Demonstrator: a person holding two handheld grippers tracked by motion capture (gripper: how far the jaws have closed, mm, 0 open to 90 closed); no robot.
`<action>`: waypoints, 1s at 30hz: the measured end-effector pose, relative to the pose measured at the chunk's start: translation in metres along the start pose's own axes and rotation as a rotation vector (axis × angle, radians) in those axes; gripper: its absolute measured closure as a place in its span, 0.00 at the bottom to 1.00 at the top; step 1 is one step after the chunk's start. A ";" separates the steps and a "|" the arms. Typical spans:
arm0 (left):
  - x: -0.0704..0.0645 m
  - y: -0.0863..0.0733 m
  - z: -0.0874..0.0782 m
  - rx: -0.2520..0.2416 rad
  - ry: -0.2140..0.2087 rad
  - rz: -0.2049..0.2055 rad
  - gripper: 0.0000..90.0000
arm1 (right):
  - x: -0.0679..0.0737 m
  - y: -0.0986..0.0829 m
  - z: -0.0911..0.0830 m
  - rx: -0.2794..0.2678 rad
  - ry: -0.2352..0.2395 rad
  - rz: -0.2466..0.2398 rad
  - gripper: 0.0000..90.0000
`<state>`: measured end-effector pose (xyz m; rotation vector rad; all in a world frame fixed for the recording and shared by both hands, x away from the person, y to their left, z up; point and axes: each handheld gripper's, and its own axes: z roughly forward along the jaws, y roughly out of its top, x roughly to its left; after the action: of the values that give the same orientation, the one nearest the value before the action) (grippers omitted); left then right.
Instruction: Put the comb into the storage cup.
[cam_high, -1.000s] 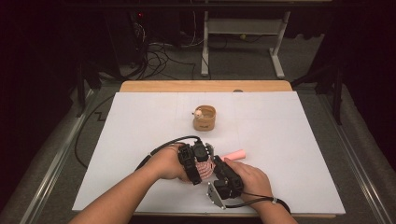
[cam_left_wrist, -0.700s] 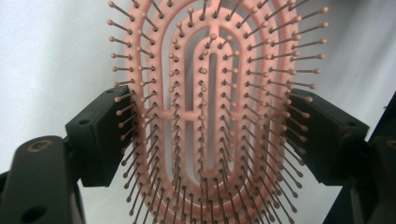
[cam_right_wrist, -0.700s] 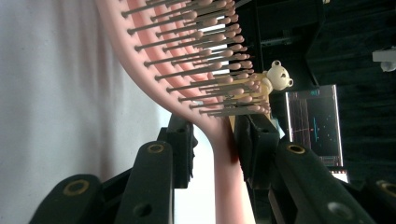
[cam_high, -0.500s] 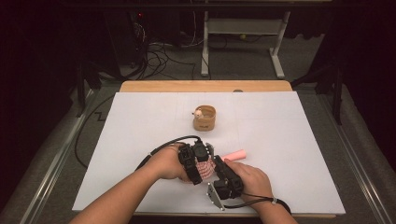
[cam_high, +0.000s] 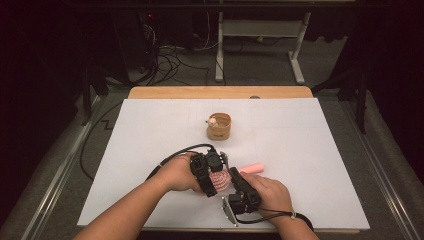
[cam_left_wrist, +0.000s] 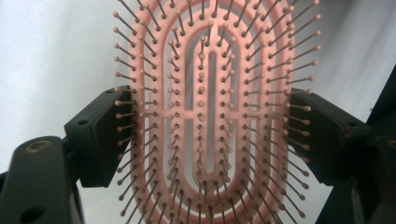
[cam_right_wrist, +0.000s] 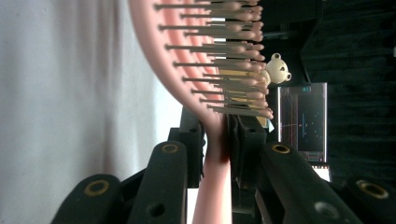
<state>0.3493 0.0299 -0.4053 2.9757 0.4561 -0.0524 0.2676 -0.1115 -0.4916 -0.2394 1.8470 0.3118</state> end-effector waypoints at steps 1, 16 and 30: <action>0.000 0.000 0.000 -0.004 -0.002 -0.001 0.22 | 0.000 0.000 0.000 0.000 -0.002 -0.008 0.89; 0.001 -0.004 -0.006 -0.041 -0.016 0.001 0.20 | -0.006 0.000 -0.003 0.004 -0.015 0.010 0.90; 0.005 -0.011 -0.012 -0.066 -0.023 -0.023 0.16 | -0.009 0.000 -0.005 0.009 -0.014 0.044 0.91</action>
<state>0.3509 0.0436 -0.3953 2.9030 0.4791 -0.0720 0.2655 -0.1131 -0.4818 -0.1901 1.8413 0.3349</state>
